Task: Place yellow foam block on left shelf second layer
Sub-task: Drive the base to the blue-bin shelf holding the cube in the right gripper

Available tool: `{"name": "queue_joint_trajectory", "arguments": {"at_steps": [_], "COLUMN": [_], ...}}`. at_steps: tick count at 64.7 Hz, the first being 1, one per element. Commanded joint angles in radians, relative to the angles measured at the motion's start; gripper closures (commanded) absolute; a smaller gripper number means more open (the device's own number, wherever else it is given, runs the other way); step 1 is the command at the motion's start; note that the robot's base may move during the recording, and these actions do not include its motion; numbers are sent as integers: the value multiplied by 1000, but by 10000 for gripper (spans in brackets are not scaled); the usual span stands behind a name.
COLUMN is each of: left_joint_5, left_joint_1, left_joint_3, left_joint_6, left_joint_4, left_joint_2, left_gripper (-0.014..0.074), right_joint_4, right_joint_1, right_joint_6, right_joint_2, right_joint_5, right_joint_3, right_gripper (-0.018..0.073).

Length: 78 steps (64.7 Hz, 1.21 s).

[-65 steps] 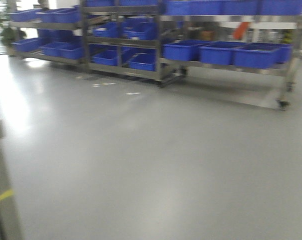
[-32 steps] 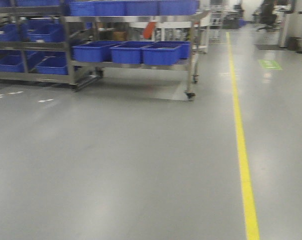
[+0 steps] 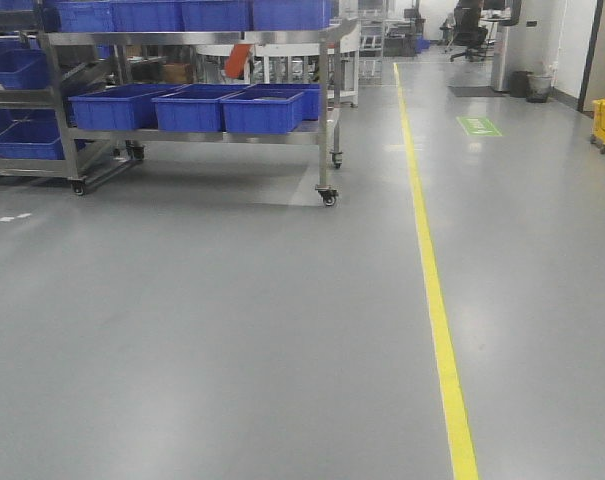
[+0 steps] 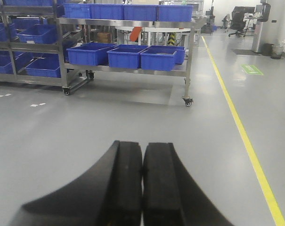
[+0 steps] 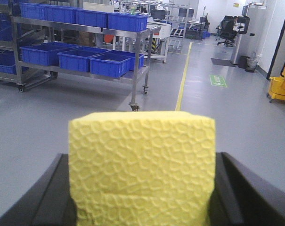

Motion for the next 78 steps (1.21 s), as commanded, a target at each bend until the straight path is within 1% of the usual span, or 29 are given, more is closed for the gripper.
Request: {"name": "queue_joint_trajectory", "arguments": {"at_steps": [1,35,45,78], "left_joint_5": [-82,-82,-88,-88], "left_joint_1": [-8,-8,-40,-40], "left_joint_3": [26,26,26,26], "left_joint_6": [-4,-4,-4,-4], "left_joint_4": [-2,-2,-2,-2], "left_joint_2": [8,8,8,8], "left_gripper": [460,460,460,460], "right_joint_4": [6,6,6,6], "right_joint_1": [-6,-6,-6,-6], "right_joint_6": [-11,-11,-11,-11], "right_joint_2": [15,15,15,15], "right_joint_5": [-93,-93,-93,-93], "right_joint_3": [-30,-30,-30,-30], "right_gripper": [271,271,271,271]}}
